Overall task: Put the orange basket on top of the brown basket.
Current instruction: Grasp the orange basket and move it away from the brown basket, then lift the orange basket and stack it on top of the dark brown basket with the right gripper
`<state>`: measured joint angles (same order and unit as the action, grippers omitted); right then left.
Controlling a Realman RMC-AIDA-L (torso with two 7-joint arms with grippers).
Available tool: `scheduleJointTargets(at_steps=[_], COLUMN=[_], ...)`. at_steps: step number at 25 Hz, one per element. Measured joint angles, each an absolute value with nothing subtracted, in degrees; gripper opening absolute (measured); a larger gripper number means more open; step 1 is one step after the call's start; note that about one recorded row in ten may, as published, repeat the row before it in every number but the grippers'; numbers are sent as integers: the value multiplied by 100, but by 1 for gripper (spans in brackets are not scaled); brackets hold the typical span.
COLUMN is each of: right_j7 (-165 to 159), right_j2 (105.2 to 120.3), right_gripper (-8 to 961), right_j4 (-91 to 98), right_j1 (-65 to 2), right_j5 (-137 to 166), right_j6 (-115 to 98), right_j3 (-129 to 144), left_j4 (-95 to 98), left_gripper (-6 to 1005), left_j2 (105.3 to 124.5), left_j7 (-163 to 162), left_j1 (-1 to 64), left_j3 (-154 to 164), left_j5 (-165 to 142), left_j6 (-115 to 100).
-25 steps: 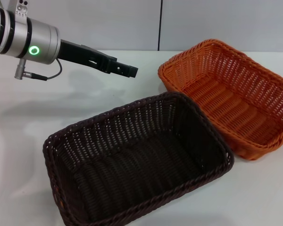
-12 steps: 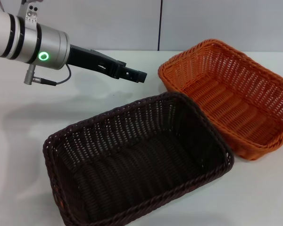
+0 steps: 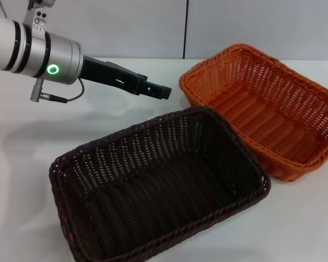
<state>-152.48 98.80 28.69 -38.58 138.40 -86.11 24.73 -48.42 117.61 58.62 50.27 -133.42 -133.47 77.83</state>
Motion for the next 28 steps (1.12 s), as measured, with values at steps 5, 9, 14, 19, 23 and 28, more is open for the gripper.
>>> scheduleJointTargets(at_steps=[5,9,14,19,23,28], right_j7=[-15075,-14722,-14550,-14420,-14311,-14211], right_j2=[9952,10026,10067,10123,10191,10276], right_gripper=[807,719,572,435,336,289], right_j4=[2828,2821,2814,2822,2836,2859], right_j1=[-3864,-3818,-3754,-3708,-3665,-3549], right_j5=[13843,13840,13827,13802,13789,13524], right_j6=[-8404,-8148,-7841,-7665,-7488,-7294], right_j3=[2482,2481,2476,2421,2404,2403], left_j4=[-4830,-4644,-4575,-4544,-4533,-4475], left_gripper=[827,827,827,827,827,827], left_j2=[11761,11768,11768,11764,11763,11760], left_j7=[5864,5914,5952,5957,5958,5965], left_j1=[5029,5059,5066,5035,5035,5036], left_j3=[-13342,-13340,-13341,-13342,-13342,-13342], left_j5=[-13343,-13329,-13272,-13176,-13174,-13170], left_j6=[7752,7639,7579,7554,7547,7513])
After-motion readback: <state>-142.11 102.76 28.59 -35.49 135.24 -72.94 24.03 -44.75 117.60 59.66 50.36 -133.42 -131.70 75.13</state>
